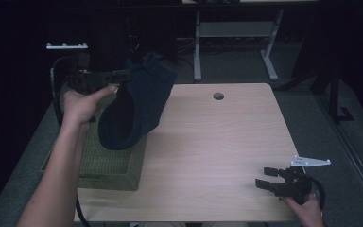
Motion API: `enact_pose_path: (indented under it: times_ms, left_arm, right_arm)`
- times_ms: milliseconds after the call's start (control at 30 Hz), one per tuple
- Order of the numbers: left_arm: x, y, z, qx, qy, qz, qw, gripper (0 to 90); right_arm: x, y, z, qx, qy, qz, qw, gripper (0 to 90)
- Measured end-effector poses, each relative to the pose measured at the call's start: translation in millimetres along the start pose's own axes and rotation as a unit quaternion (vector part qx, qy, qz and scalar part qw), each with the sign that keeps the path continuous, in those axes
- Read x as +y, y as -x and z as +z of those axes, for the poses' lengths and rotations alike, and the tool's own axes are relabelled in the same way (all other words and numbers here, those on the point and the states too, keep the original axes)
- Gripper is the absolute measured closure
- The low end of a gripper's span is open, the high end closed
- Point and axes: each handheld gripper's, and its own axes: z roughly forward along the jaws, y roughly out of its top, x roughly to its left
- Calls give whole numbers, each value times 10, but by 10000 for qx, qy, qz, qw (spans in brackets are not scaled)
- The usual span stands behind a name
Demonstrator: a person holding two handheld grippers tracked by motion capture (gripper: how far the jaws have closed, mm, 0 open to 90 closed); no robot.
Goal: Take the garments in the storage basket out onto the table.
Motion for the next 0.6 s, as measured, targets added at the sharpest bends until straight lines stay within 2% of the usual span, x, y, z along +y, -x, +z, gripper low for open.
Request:
enact_pose_path:
  times_ms: [200,600]
  left_arm:
    - [-20,114,219,-178,-116,36,9998,754]
    - [-70,351,565,-347,-327,188,9987,754]
  right_arm:
    - [0,5,5,26,-10,-32,10000,159]
    - [7,7,-9,66,31,-55,10000,159]
